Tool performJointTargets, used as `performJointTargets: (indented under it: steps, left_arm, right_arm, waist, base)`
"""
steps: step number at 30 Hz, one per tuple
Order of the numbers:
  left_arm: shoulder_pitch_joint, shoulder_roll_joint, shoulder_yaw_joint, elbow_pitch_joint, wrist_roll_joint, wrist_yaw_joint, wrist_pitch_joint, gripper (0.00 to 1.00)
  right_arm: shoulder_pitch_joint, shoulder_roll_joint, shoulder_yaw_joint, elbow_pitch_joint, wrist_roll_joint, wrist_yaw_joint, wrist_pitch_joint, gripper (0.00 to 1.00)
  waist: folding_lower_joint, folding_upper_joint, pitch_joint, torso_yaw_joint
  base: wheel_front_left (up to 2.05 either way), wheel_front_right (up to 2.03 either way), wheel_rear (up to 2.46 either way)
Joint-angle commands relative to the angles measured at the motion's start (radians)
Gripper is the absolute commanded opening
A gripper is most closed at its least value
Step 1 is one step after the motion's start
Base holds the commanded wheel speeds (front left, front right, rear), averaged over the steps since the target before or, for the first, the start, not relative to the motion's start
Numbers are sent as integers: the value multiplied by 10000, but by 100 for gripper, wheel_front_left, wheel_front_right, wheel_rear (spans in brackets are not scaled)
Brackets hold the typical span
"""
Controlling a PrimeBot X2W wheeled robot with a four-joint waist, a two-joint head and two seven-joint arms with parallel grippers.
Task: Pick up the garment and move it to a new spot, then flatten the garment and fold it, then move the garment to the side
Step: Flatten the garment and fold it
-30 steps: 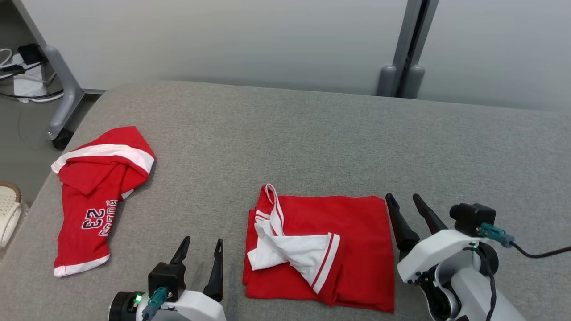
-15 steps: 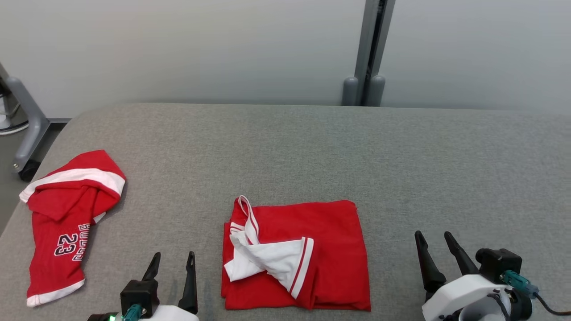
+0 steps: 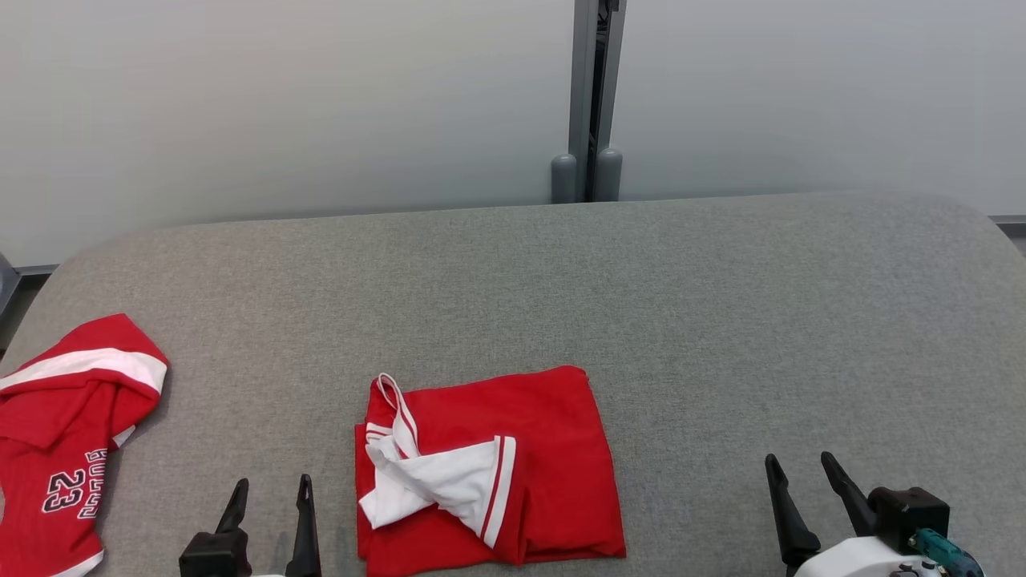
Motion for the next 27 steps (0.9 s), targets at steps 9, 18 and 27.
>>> performJointTargets:
  steps: [9, 18, 27]
  left_arm:
    - [171, 42, 87, -403, 37, 174, -11, 100]
    - [-37, 46, -260, -265, -145, 141, -13, 100]
    - [-160, 35, -267, -306, -81, 116, -13, 100]
  right_arm:
    - [119, -42, 247, -464, -160, 1, -43, 100]
    - [-315, -52, 2819, -808, 1380, 1, -44, 100]
    - [-1505, -58, 4968, -21, 2921, 1, -42, 100]
  waist:
    - [0, 0, 101, 39]
    - [0, 0, 322, 886]
    - [0, 0, 674, 2078]
  base:
    - [0, 0, 0]
    - [0, 0, 0]
    - [0, 0, 0]
